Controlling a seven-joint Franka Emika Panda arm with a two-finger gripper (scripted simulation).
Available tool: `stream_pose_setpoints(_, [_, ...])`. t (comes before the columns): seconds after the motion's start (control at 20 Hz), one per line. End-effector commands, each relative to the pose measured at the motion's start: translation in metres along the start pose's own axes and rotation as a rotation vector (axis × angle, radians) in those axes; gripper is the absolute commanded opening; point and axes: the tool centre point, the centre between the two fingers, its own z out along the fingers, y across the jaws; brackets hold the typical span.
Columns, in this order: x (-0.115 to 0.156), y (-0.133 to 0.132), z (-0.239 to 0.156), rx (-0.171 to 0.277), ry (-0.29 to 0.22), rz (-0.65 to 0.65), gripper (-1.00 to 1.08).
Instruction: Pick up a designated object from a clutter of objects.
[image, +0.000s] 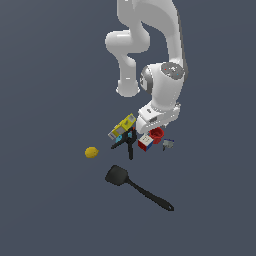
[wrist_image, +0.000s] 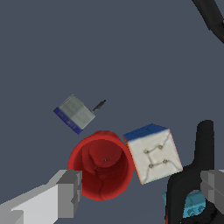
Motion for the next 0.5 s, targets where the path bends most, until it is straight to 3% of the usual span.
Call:
stream_pose_setpoints(0.0, [-0.005,-0.012,0.012,0.004,0.001,-0.031,1.0])
stream_pose_setpoints(0.45, [-0.016,-0.032,0.032,0.013,0.001,-0.083,1.0])
